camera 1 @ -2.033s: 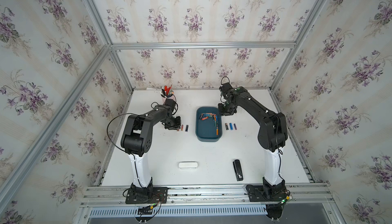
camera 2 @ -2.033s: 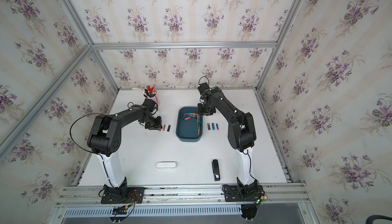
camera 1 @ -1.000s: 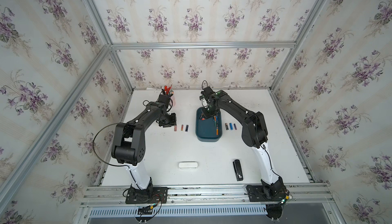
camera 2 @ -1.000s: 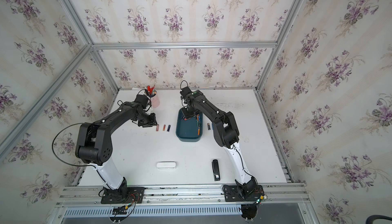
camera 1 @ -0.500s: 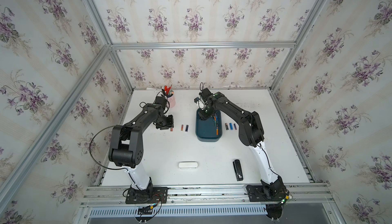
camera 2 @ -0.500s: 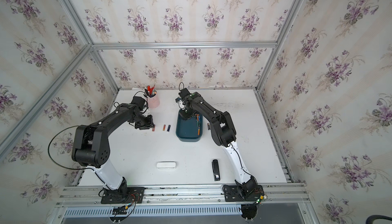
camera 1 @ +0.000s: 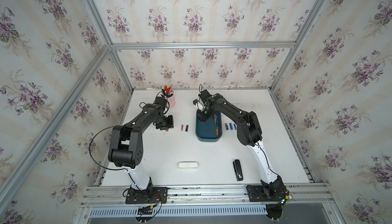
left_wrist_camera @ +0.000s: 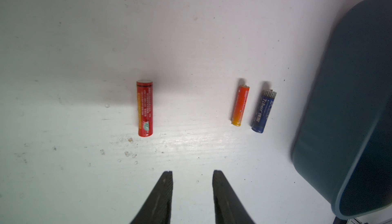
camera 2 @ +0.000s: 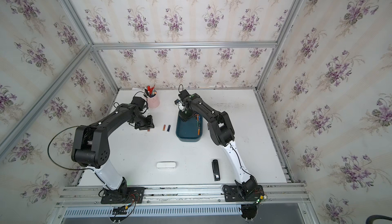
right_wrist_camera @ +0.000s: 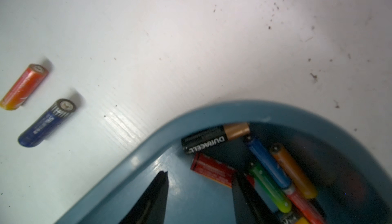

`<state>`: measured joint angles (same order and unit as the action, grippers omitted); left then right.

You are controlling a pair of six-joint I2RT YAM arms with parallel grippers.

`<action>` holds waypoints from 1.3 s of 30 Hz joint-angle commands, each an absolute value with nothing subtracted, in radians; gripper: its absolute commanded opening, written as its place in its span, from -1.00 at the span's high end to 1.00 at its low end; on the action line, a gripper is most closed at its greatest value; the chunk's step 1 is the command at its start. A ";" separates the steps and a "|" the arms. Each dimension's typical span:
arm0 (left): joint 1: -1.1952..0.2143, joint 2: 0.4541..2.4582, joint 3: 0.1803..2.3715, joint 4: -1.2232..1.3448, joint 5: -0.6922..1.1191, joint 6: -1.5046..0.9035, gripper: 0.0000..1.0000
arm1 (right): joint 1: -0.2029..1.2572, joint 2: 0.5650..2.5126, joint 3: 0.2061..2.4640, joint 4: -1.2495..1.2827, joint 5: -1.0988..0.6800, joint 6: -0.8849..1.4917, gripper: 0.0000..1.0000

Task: Take the batteries out of the storage box
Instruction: Adjust the battery at the center of the board.

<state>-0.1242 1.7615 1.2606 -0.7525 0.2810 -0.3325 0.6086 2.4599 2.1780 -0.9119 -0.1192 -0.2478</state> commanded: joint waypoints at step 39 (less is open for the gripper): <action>0.129 1.982 1.421 -0.730 0.132 -0.140 -0.24 | 0.611 2.414 2.171 -0.908 -0.077 -0.257 -0.25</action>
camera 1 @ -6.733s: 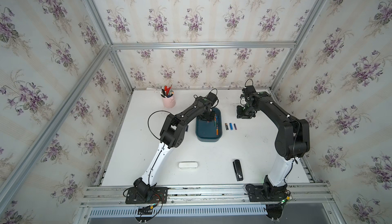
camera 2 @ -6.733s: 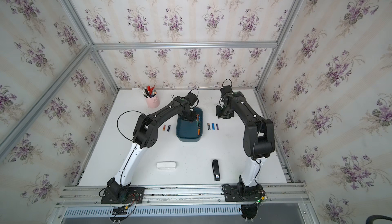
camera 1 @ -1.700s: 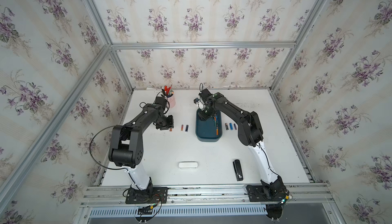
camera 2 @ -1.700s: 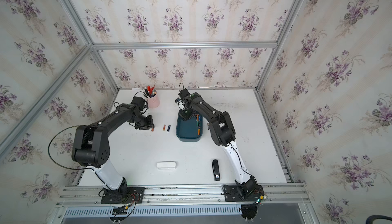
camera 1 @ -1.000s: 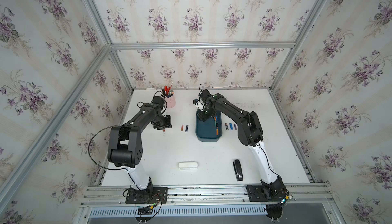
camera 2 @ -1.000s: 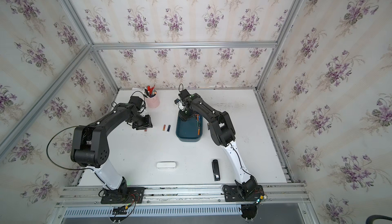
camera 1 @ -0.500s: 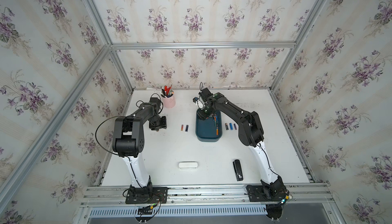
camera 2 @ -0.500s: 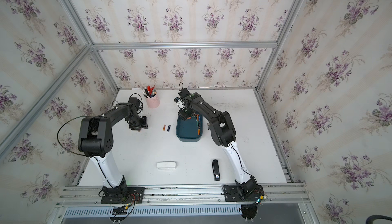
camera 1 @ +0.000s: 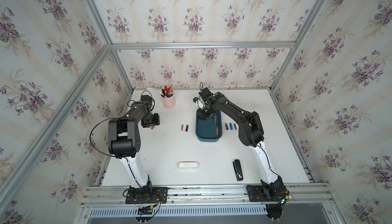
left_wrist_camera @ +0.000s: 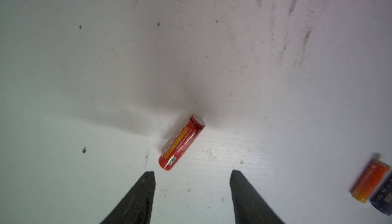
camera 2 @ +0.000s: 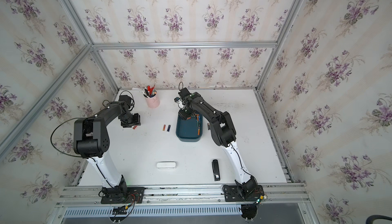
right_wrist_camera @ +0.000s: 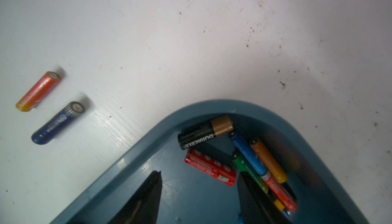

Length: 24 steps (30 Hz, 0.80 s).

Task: Take the batteries out of the storage box
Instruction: Adjust the battery at the center of the board.

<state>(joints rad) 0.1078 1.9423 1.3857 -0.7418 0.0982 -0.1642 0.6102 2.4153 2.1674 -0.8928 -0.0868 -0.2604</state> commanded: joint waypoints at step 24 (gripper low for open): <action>-0.011 2.014 1.391 -0.768 0.233 -0.222 0.59 | 0.609 2.390 2.153 -0.895 -0.033 -0.238 -0.23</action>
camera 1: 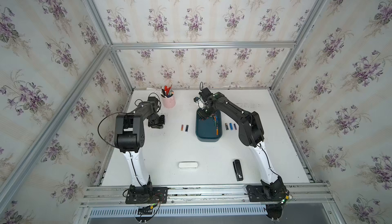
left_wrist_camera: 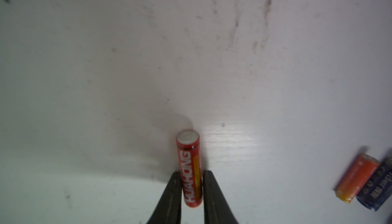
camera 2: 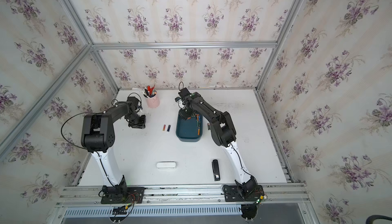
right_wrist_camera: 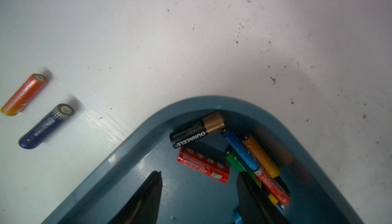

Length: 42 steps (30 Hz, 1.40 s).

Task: Take the batteries out of the storage box
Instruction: Adjust the battery at the center of the board.

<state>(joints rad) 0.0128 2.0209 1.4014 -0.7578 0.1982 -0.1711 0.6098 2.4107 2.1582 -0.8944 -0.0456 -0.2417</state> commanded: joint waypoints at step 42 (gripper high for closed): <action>-0.217 2.034 1.409 -0.801 0.237 -0.273 0.59 | 0.600 2.358 2.123 -0.888 -0.024 -0.246 -0.24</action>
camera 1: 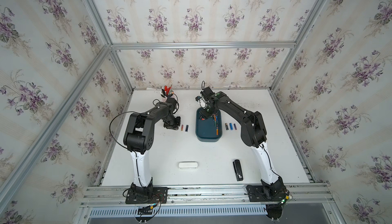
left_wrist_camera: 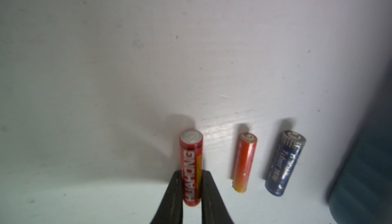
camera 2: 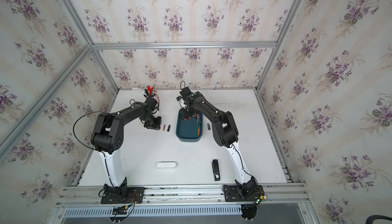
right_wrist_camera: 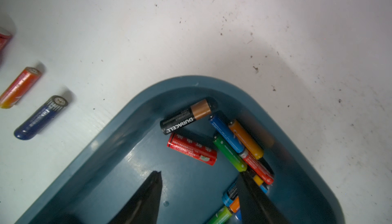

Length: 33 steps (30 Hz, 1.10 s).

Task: Take the batteries out of the storage box
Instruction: Adjust the battery at the center of the board.

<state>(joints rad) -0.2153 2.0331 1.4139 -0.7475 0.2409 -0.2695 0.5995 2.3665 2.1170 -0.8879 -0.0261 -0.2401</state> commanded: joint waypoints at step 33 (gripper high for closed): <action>-0.216 1.993 1.434 -0.820 0.228 -0.265 -0.04 | 0.600 2.364 2.103 -0.897 -0.056 -0.252 -0.23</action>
<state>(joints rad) -0.2161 2.0060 1.4212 -0.8017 0.2310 -0.2691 0.5995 2.3665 2.1098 -0.8940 -0.0425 -0.2424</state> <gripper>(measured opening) 0.521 0.614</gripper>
